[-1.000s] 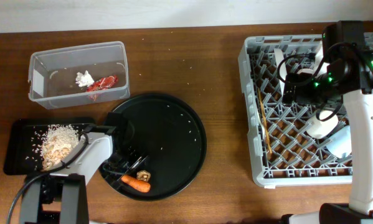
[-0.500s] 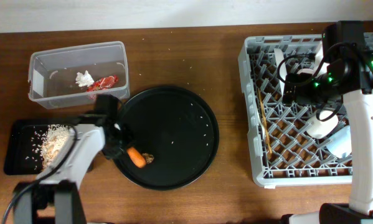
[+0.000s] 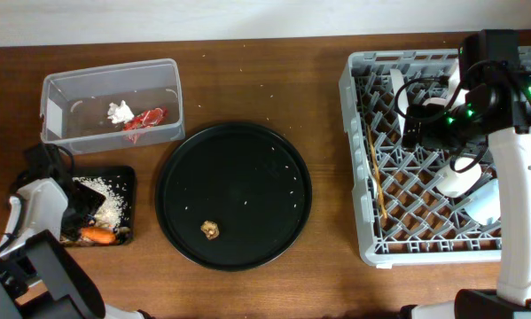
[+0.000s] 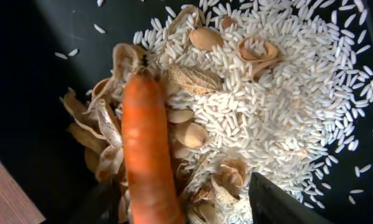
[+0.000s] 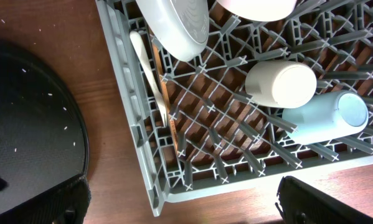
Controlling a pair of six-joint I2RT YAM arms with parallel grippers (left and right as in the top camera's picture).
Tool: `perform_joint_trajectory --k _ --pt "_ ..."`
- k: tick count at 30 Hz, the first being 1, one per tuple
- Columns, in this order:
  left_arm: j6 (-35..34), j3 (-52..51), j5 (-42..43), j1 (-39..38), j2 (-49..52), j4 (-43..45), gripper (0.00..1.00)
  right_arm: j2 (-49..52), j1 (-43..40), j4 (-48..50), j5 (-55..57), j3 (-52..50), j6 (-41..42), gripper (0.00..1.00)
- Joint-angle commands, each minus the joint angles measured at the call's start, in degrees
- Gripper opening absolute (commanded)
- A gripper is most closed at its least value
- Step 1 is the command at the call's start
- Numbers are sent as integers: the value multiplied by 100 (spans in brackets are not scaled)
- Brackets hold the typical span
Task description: Sort waste into correct bins and load items into the dishwasher rack
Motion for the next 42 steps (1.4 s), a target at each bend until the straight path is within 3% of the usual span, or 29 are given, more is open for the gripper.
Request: perform_joint_trajectory --k 1,4,7,9,10,12,15,23,27,29,30,33,38,42 --pt "4 343 22 24 -70 -310 76 31 -26 -17 -31 -2 0 99" --pt "114 986 444 -160 -455 -903 77 31 -26 -17 -31 -2 0 99" --pt "975 1032 1731 -1683 -839 -1137 77 33 -26 -15 -31 -2 -2 99" --pt "973 831 1746 -2706 -804 -1268 79 31 -26 -15 -31 -2 -2 99" --pt "896 509 1746 -3600 -721 -1270 80 31 -26 -15 -31 -2 -2 99" --pt "219 -24 1742 -4612 -439 -1215 80 31 -26 -15 -31 -2 -2 99" --pt "-94 -367 1871 -5132 26 -964 80 33 -26 -17 -31 -2 -2 99" --pt "-286 -437 887 -5160 258 -516 79 31 -26 -20 -31 -2 0 99" --pt "-286 -437 887 -5160 258 -490 33 33 -26 -22 -31 -2 -2 99" --pt "-282 -431 881 -5152 258 -487 22 31 -26 -31 -31 -2 0 99" --pt "-282 -404 881 -5101 256 -494 14 31 -26 -39 -31 -2 -2 99" --pt "24 107 876 -4347 -52 -813 13 33 -26 -39 -28 -2 -2 99" --pt "262 732 664 -826 -632 -599 15 31 -26 -37 -28 -2 -2 99" --pt "262 723 450 494 24 -531 20 33 -26 -39 -28 -2 -2 99"
